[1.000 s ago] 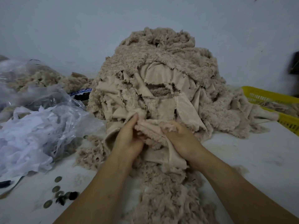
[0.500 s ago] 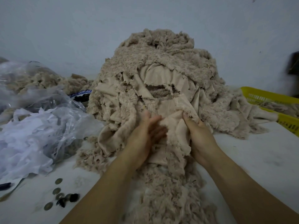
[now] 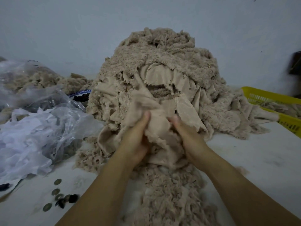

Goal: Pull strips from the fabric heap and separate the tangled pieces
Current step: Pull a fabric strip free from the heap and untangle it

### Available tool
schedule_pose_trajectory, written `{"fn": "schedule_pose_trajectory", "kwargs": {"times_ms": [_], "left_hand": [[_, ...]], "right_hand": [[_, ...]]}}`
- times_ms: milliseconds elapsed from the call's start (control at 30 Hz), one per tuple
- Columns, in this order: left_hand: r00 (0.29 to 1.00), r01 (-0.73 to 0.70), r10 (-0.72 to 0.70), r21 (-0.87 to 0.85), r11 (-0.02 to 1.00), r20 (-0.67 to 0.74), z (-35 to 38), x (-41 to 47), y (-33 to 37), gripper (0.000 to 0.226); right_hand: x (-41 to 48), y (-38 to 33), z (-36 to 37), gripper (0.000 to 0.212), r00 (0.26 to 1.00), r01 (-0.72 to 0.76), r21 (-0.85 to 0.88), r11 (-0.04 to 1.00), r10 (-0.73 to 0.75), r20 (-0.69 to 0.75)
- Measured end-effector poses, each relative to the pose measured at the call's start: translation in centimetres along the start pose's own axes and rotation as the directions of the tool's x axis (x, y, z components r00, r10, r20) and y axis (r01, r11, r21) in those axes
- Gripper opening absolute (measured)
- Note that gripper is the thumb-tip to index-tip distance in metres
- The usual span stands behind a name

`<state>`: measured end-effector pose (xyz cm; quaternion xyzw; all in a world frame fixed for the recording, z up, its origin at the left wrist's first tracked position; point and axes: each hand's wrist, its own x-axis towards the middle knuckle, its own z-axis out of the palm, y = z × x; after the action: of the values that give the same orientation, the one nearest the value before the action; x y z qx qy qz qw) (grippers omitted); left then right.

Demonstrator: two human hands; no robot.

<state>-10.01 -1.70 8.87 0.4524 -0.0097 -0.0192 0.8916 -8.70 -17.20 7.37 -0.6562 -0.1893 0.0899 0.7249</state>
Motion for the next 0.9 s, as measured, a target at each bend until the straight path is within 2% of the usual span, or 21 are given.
{"fn": "schedule_pose_trajectory", "kwargs": {"times_ms": [67, 133, 200, 267, 367, 433, 500, 567, 633, 700, 800, 867, 900], "left_hand": [[0.998, 0.019, -0.031, -0.207, 0.978, -0.055, -1.0, 0.4, 1.1, 0.044], [0.993, -0.011, -0.030, -0.342, 0.940, -0.116, -1.8, 0.7, 1.6, 0.038], [0.988, -0.073, 0.007, -0.420, 0.904, -0.157, -2.3, 1.1, 2.0, 0.038], [0.984, -0.139, 0.061, -0.501, 0.854, -0.169, -2.6, 1.4, 2.3, 0.039], [0.982, -0.165, 0.089, -0.517, 0.840, -0.168, -2.9, 1.6, 2.4, 0.046], [0.993, -0.095, 0.056, -0.418, 0.903, -0.105, -2.3, 1.2, 1.9, 0.058], [1.000, -0.010, 0.007, -0.187, 0.982, -0.015, -1.3, 0.5, 1.6, 0.066], [0.998, 0.035, -0.039, 0.081, 0.996, 0.050, -0.4, -0.2, 1.0, 0.072], [0.995, 0.016, -0.058, 0.423, 0.906, 0.087, 0.2, -0.8, 0.1, 0.051], [0.995, -0.023, -0.044, 0.631, 0.776, 0.090, 0.6, -1.2, -0.7, 0.036], [0.995, -0.081, 0.098, 0.703, 0.706, 0.015, 0.7, -1.2, -1.0, 0.035], [0.970, -0.021, 0.196, 0.750, 0.661, -0.145, 0.6, -0.8, -0.8, 0.039], [0.948, 0.010, 0.229, 0.742, 0.670, -0.220, 0.7, -0.8, -0.6, 0.042]], "right_hand": [[-0.3, 0.5, 0.1, 0.068, 1.000, 0.009, -0.327, 0.945, -0.004, 0.014], [-0.3, 1.3, 0.2, 0.064, 0.997, 0.072, -0.567, 0.821, -0.062, 0.037], [0.0, 1.3, 0.1, 0.045, 0.989, 0.087, -0.616, 0.783, -0.143, -0.042], [0.3, 0.8, -0.6, 0.031, 0.963, 0.056, -0.610, 0.790, -0.204, -0.175], [0.3, 0.4, -1.2, 0.037, 0.943, 0.057, -0.543, 0.838, -0.223, -0.246], [0.2, 0.4, -1.0, 0.041, 0.931, 0.092, -0.481, 0.872, -0.247, -0.269], [0.1, 0.1, -0.4, 0.044, 0.927, 0.122, -0.467, 0.876, -0.269, -0.263], [0.1, -0.1, 0.1, 0.044, 0.926, 0.142, -0.511, 0.848, -0.296, -0.235], [0.0, -0.3, 0.2, 0.040, 0.928, 0.141, -0.569, 0.810, -0.309, -0.210], [-0.1, -0.4, 0.3, 0.038, 0.934, 0.136, -0.596, 0.792, -0.304, -0.191], [-0.2, -0.7, 0.3, 0.037, 0.935, 0.150, -0.589, 0.794, -0.308, -0.178], [-0.2, -0.5, 0.3, 0.030, 0.945, 0.162, -0.643, 0.749, -0.305, -0.117], [-0.1, -0.4, 0.3, 0.023, 0.954, 0.155, -0.697, 0.700, -0.290, -0.078]]}}
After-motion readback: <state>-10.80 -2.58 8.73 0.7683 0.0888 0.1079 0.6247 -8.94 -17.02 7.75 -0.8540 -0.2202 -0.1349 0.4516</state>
